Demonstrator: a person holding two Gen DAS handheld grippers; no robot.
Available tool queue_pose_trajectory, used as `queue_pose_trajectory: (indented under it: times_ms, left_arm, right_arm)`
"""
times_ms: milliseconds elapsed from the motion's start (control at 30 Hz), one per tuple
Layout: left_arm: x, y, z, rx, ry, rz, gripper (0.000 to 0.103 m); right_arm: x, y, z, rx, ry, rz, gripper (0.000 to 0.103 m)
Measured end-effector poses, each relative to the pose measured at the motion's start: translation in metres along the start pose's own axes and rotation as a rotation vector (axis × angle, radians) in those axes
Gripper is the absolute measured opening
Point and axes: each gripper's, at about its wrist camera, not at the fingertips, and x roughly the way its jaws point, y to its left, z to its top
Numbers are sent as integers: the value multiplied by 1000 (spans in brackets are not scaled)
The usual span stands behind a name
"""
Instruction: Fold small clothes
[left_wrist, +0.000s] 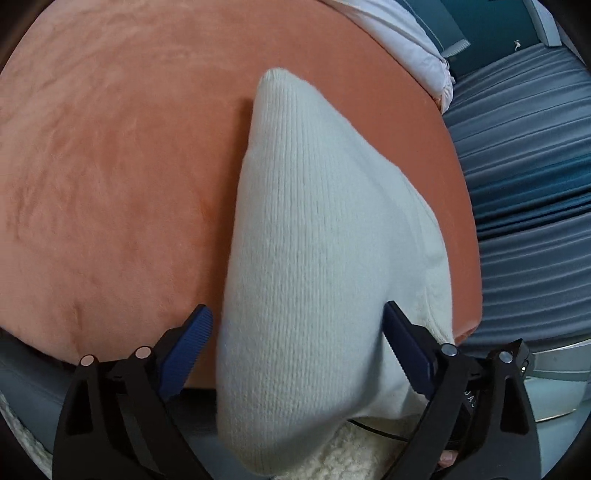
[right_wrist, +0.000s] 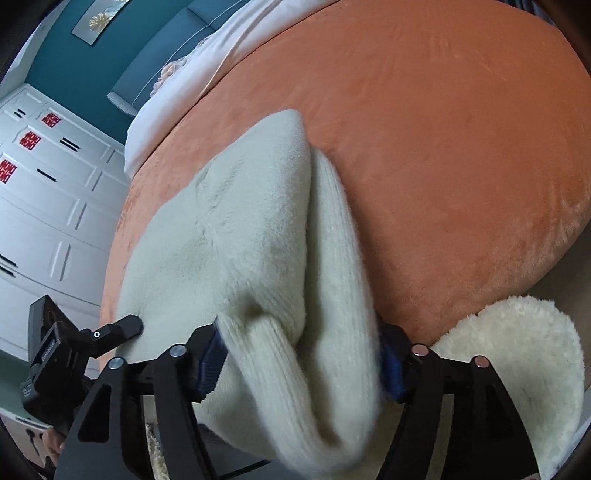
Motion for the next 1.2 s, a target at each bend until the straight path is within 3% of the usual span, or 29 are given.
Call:
queue_pose_trajectory:
  times_ms: [67,167,200,233,300,367,467,733,933,1067,1200]
  left_arm:
    - [7,3,8,4,-9,0,98]
    - [37,9,14,-61,133,-93,98]
    - [46,9,12,-89,176,-130,95]
    - [49,5,10,-86,188,-112,93]
    - [46,-12,7,-14,171,-64,88]
    - [34,-21,7,31,154,-66,77]
    - [9,-31,9,40,138,-130,71]
    - [-92,-92,4,235,-8,-314,71]
    - [-192,-123,9,384,-183,-451,71]
    - [-249,-101,21,427,-287,-447,72]
    - [-255,-48,41,381,-335,-355,74]
  right_arm:
    - [10,-2,7,4,-1,7,76]
    - [37,-20,18,111,62,99,83]
    - [39,-29,19,154,67,135,79]
    - [39,-32,22,174,72,166,73]
    - [39,-28,21,170,82,207,49]
    - [28,-18,21,127,56,194,40]
    - [3,-1,20,80,3,205,37]
    - [-114,55,11,-88,-257,199,36]
    - [-215,115,12,-256,-505,195,36]
    - [-244,159,9,-343,-588,259,37]
    - [-215,187,13,-393,-532,328,39]
